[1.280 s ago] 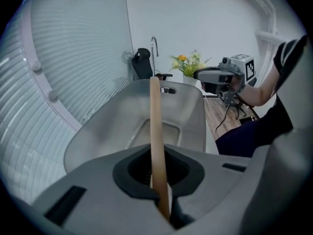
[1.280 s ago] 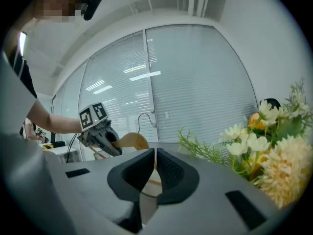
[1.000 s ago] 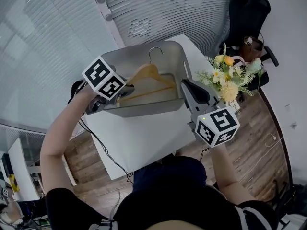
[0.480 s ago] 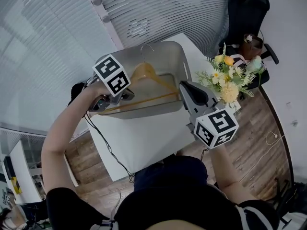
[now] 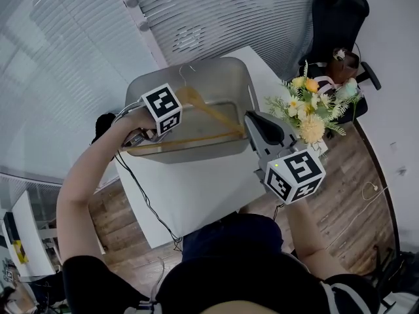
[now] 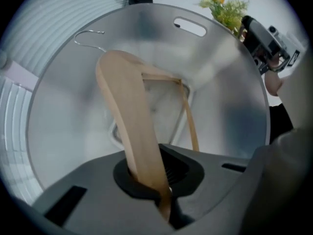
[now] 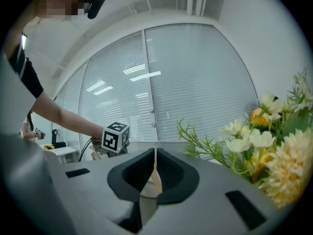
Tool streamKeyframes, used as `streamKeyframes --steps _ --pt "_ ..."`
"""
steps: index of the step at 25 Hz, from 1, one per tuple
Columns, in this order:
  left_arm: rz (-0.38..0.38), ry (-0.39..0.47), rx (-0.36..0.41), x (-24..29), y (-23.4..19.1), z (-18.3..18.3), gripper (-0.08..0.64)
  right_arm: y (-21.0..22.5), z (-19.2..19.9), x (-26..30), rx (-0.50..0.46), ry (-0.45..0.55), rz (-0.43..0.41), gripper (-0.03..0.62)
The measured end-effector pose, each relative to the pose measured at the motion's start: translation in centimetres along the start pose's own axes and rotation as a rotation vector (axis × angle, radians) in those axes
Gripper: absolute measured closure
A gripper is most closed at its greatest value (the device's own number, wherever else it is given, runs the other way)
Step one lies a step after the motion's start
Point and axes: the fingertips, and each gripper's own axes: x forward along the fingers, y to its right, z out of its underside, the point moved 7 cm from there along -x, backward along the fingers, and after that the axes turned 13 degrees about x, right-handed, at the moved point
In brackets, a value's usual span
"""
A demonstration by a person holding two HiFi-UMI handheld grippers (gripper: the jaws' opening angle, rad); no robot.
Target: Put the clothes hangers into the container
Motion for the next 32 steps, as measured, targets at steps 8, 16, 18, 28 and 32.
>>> streamKeyframes --steps 8,16,18,28,32 --pt "-0.012 -0.055 0.050 0.8 0.1 0.4 0.548 0.0 0.1 0.3 0.002 0.003 -0.005 0.555" --pt "0.000 -0.029 0.080 0.8 0.5 0.4 0.423 0.0 0.3 0.1 0.006 0.000 0.006 0.555" --pt "-0.018 -0.006 0.082 0.6 0.6 0.4 0.378 0.0 0.2 0.0 0.003 -0.001 0.003 0.555" --pt "-0.139 0.406 -0.094 -5.5 -0.5 1.1 0.256 -0.8 0.6 0.4 -0.018 0.000 -0.007 0.555" --pt "-0.202 0.600 -0.159 -9.3 -0.3 1.7 0.256 -1.6 0.9 0.2 -0.028 0.004 -0.001 0.555"
